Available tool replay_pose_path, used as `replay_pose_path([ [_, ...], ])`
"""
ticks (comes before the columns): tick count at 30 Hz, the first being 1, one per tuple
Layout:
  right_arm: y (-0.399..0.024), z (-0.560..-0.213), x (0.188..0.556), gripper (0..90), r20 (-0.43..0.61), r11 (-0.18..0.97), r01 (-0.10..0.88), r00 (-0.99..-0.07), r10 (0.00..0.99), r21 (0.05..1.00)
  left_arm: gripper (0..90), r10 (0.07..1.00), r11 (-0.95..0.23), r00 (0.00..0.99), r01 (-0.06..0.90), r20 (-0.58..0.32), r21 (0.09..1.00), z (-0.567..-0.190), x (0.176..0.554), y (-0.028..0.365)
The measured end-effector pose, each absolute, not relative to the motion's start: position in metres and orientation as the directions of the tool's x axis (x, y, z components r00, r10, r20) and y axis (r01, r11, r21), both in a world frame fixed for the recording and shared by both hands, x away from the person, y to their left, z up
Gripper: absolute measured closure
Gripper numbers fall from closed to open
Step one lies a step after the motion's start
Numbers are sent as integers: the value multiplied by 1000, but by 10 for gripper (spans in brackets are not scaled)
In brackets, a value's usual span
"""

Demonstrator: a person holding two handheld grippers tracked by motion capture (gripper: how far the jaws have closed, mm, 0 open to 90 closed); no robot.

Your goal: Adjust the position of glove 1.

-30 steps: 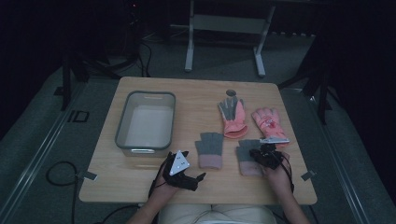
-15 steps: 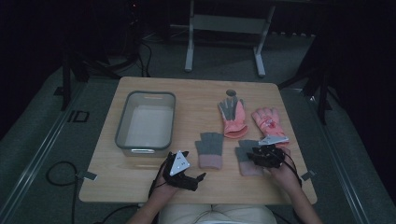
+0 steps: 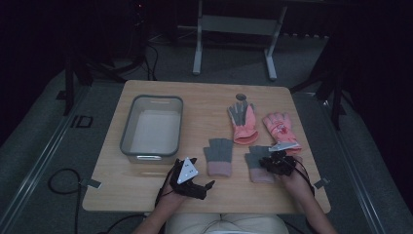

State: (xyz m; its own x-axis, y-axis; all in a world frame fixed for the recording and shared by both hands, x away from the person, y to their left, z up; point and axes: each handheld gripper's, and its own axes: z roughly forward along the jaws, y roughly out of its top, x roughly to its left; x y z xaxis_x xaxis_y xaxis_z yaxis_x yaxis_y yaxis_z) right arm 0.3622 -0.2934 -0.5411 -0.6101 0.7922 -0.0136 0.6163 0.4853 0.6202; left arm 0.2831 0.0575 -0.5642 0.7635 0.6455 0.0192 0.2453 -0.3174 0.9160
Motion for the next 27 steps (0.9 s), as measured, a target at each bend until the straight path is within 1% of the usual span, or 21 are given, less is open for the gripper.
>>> replay_pose_path([
  [2,-293,-541,362,803,0,454,636,-581,814,624,0,645,-315,764,246,17,917,-564,283,58],
  [5,-290,-539,361,826,-7,449,644,-567,824,620,0,645,-318,764,250,15,915,-564,284,58],
  [7,-289,-533,361,846,24,421,662,-553,833,620,0,644,-318,765,247,18,915,-564,283,58],
  [9,-285,-521,361,848,30,409,644,-557,830,647,0,645,-315,764,249,14,916,-564,284,58],
  [11,-278,-503,361,848,57,386,616,-575,816,687,0,645,-313,764,250,12,916,-564,284,58],
  [13,-268,-485,362,848,60,377,584,-592,803,719,0,645,-312,764,249,12,917,-564,284,58],
  [15,-258,-468,364,848,108,346,568,-617,779,747,0,644,-313,765,245,15,917,-564,284,58],
  [16,-248,-459,365,849,87,354,542,-627,774,762,0,643,-311,766,246,13,918,-564,283,58],
  [18,-237,-452,368,848,97,349,531,-642,760,772,0,642,-311,767,246,13,918,-564,283,58],
  [21,-215,-450,372,848,87,372,509,-671,737,776,0,641,-312,768,244,14,918,-564,283,58],
  [24,-194,-456,375,847,98,387,506,-694,713,771,0,640,-316,768,243,17,917,-564,283,58],
  [27,-181,-464,379,847,139,372,528,-697,703,763,0,638,-318,770,246,15,915,-564,284,58],
])
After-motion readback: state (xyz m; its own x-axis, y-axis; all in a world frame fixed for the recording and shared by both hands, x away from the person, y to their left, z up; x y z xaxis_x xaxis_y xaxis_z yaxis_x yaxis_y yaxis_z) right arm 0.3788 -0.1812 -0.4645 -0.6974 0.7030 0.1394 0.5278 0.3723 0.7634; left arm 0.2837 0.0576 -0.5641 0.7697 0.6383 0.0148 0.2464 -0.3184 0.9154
